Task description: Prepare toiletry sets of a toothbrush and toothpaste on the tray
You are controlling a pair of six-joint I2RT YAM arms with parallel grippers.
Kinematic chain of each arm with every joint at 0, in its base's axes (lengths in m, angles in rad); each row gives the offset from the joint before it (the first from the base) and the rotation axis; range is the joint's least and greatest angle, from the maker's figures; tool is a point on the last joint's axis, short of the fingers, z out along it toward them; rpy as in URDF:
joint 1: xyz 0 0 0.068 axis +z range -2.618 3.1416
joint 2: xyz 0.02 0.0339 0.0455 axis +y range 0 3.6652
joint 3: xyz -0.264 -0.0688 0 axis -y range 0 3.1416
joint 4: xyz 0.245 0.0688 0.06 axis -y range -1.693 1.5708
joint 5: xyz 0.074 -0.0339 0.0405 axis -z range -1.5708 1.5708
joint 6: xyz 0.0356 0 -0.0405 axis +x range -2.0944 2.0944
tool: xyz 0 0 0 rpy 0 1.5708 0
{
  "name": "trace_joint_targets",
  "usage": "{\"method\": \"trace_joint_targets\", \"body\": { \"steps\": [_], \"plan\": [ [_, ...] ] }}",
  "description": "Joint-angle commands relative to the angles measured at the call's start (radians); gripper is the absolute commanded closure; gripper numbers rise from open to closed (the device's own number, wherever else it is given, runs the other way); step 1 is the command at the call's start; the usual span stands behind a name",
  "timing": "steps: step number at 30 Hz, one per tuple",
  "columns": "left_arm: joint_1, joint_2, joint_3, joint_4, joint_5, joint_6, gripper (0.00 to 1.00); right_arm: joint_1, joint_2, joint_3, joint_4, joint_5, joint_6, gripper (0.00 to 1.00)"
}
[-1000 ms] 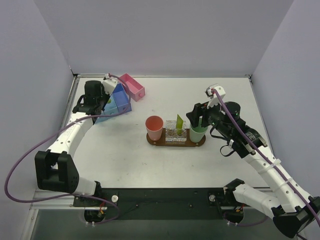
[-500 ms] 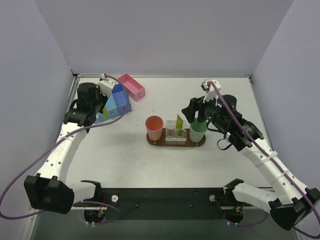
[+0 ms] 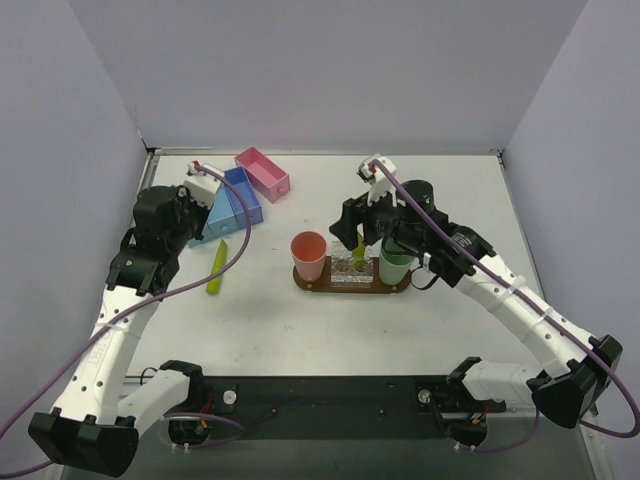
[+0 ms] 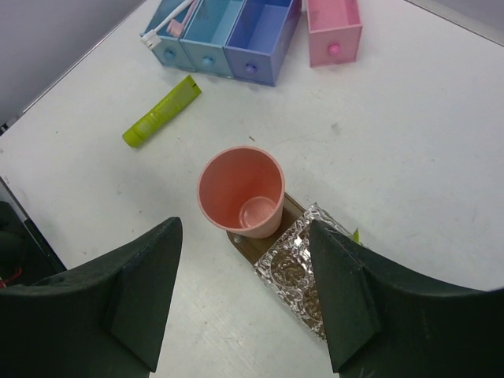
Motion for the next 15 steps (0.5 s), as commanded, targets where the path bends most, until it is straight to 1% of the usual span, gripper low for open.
{"method": "trace_joint_targets", "body": {
  "steps": [1,3,4,5,7,8,10,11,15],
  "plan": [
    [-0.001,-0.024,-0.065,0.013,0.044,-0.07,1.0,0.027,0.041,0.057,0.041,-0.045,-0.014,0.39],
    [0.011,-0.019,-0.124,0.023,0.004,-0.147,1.0,0.031,0.055,0.056,0.04,-0.046,-0.014,0.39],
    [0.026,-0.005,-0.141,0.023,-0.005,-0.173,0.96,0.033,0.057,0.051,0.041,-0.045,-0.01,0.4],
    [0.04,0.005,-0.156,0.006,-0.002,-0.228,0.91,0.034,0.057,0.047,0.04,-0.045,-0.01,0.4],
    [0.092,0.051,-0.181,-0.013,0.027,-0.279,0.77,0.036,0.052,0.039,0.04,-0.046,-0.004,0.4],
    [0.106,0.07,-0.19,-0.016,0.042,-0.316,0.72,0.036,0.043,0.025,0.04,-0.045,-0.002,0.4],
    [0.144,0.135,-0.202,-0.008,0.059,-0.337,0.65,0.034,0.029,0.01,0.043,-0.039,-0.004,0.4],
    [0.16,0.159,-0.199,-0.005,0.058,-0.348,0.57,0.034,0.014,-0.005,0.049,-0.036,-0.005,0.4],
    [0.255,0.297,-0.162,-0.02,0.065,-0.377,0.45,0.033,-0.031,-0.053,0.064,-0.025,-0.01,0.39]
  ]
}}
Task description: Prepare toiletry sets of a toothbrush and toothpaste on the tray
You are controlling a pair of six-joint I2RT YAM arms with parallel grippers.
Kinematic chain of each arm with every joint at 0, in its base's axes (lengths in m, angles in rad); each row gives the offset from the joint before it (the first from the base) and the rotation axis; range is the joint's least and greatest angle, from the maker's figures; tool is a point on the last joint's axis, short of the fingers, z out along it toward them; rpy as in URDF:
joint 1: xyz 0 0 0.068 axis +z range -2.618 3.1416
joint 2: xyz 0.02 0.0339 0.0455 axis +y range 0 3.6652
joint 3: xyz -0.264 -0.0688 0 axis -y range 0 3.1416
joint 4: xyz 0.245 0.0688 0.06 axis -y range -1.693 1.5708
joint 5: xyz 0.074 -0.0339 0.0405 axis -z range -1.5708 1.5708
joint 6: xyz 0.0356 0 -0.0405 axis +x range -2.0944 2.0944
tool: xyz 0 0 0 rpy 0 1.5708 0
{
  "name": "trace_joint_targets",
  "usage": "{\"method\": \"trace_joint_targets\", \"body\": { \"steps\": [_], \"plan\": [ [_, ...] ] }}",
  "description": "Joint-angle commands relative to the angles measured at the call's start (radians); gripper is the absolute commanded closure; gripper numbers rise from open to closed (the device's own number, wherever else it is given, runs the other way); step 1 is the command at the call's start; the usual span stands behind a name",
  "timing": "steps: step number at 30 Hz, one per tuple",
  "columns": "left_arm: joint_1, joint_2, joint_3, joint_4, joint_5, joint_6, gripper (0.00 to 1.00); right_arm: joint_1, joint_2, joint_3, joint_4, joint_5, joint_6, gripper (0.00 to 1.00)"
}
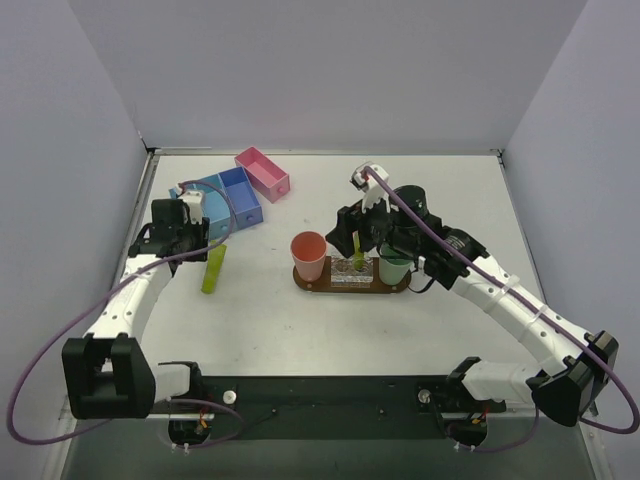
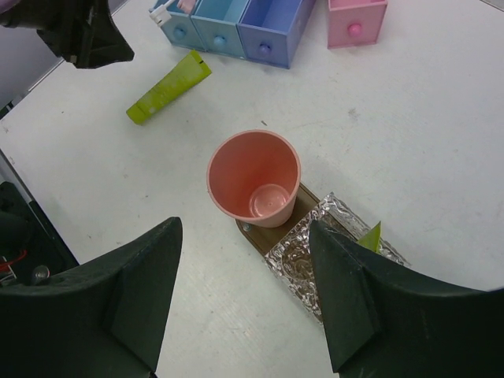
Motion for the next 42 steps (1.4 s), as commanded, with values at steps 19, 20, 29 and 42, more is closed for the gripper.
{"method": "trace_joint_targets", "body": {
  "steps": [19,20,29,42],
  "plan": [
    [0.071,0.34,0.054,0.009,0.15,-0.103,0.28,-0.079,-0.195,-0.14,0.094,-0.021,-0.012,0.35],
    [0.061,0.346,0.054,0.004,0.143,-0.103,0.27,-0.086,-0.197,-0.143,0.094,-0.027,-0.011,0.35],
    [0.044,0.408,0.069,-0.023,0.05,-0.119,0.27,-0.106,-0.215,-0.152,0.095,-0.036,-0.006,0.34],
    [-0.026,0.474,0.094,-0.046,0.005,-0.112,0.46,-0.113,-0.22,-0.153,0.097,-0.041,0.002,0.34]
  ]
}}
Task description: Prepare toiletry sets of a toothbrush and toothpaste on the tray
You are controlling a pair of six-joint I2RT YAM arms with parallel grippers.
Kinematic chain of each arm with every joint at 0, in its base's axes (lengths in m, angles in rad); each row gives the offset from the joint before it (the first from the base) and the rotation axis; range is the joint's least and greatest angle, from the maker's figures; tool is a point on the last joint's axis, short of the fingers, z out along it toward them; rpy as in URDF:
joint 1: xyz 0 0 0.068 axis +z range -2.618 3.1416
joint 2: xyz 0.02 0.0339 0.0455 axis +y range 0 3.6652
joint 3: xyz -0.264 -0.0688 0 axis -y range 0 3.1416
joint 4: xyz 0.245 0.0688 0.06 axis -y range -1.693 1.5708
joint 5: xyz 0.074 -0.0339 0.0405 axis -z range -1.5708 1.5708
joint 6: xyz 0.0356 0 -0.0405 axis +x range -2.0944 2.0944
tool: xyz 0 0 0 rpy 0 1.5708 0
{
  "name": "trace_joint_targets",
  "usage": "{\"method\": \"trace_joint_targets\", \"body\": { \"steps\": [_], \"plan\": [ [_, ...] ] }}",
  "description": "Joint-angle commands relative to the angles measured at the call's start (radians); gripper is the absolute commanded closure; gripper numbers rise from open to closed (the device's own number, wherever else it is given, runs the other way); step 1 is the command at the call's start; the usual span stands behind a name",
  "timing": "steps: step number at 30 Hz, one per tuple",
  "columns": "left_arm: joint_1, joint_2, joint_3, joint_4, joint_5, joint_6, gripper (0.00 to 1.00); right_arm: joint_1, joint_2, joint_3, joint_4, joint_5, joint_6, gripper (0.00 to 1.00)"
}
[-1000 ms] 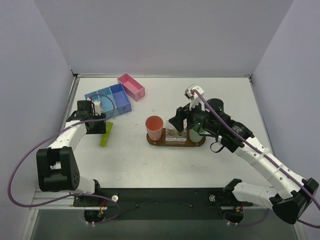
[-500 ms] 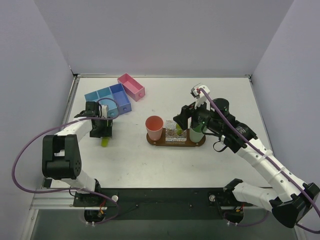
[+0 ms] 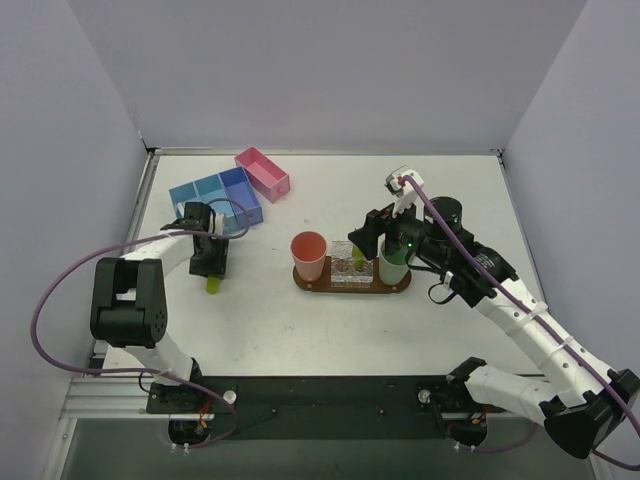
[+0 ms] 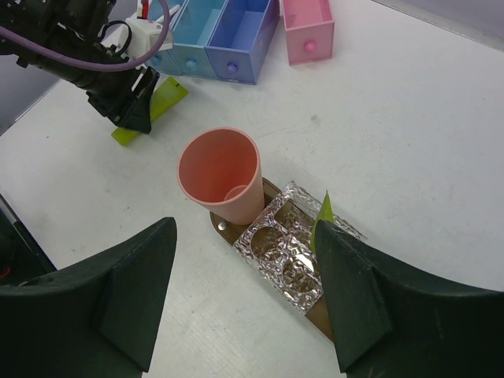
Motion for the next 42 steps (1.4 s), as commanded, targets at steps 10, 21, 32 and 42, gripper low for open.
{"method": "trace_joint_targets", "body": {
  "steps": [10,21,32,42],
  "plan": [
    [-0.054,0.021,0.055,-0.032,-0.059,0.01,0.6,-0.008,-0.032,-0.001,0.047,-0.019,0.008,0.34],
    [-0.196,-0.19,-0.024,0.014,-0.159,0.06,0.63,-0.008,-0.055,0.022,0.001,0.025,0.005,0.34],
    [-0.422,-0.564,-0.145,0.125,-0.179,0.16,0.63,0.004,0.029,0.132,-0.077,0.011,0.031,0.36],
    [-0.473,-0.89,-0.236,0.263,0.108,0.194,0.63,0.055,0.206,0.348,-0.181,-0.11,0.088,0.39]
  ]
}}
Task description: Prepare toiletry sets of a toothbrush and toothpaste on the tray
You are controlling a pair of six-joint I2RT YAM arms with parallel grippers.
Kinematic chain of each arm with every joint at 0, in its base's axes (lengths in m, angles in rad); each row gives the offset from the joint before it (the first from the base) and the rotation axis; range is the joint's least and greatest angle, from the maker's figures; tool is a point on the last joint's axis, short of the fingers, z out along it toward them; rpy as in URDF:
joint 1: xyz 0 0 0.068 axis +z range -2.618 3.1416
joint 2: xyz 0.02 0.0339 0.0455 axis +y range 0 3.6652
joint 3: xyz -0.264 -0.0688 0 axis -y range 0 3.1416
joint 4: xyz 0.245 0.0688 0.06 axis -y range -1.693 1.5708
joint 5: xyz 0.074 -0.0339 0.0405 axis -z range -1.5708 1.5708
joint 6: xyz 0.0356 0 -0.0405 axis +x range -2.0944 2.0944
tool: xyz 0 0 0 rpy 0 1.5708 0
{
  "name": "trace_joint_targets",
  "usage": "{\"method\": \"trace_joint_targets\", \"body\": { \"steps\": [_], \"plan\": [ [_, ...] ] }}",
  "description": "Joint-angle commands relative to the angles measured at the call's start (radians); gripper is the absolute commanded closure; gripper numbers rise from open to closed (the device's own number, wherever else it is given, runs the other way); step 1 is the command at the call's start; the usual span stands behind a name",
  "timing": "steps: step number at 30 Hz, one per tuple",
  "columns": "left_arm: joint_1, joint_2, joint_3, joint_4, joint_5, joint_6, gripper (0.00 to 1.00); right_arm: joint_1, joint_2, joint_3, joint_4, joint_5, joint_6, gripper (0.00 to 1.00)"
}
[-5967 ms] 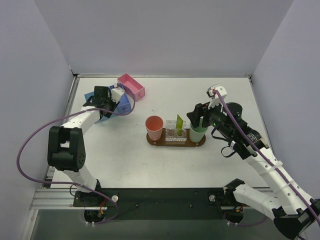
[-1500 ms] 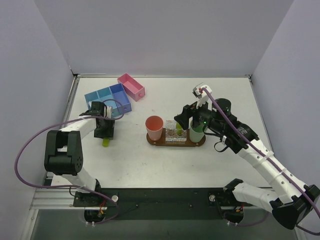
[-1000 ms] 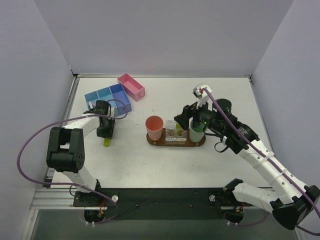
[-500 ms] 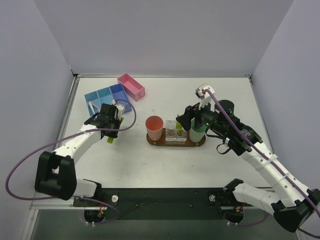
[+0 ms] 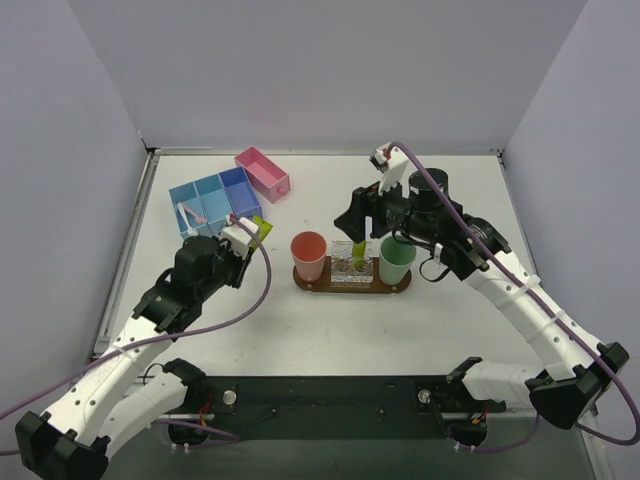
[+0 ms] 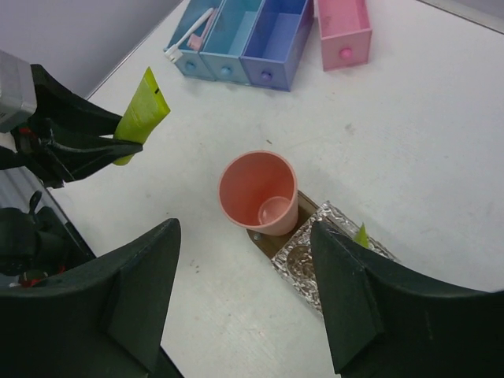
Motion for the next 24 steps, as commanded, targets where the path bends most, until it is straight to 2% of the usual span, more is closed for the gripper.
{"method": "trace_joint_targets", "body": {
  "steps": [1,9,15,24],
  "plan": [
    [-0.036,-0.095,-0.029,0.142,0.232,0.032,0.63,0.028,0.089,0.117,-0.054,-0.096,0.043,0.39],
    [-0.086,-0.126,-0.034,0.153,0.319,0.029,0.63,0.082,0.212,0.229,-0.109,-0.19,0.078,0.41],
    [-0.104,-0.117,-0.029,0.147,0.329,0.03,0.63,0.113,0.278,0.27,-0.131,-0.219,0.083,0.44],
    [-0.115,-0.123,-0.035,0.147,0.324,0.035,0.63,0.13,0.339,0.29,-0.126,-0.253,0.092,0.56]
  ]
}}
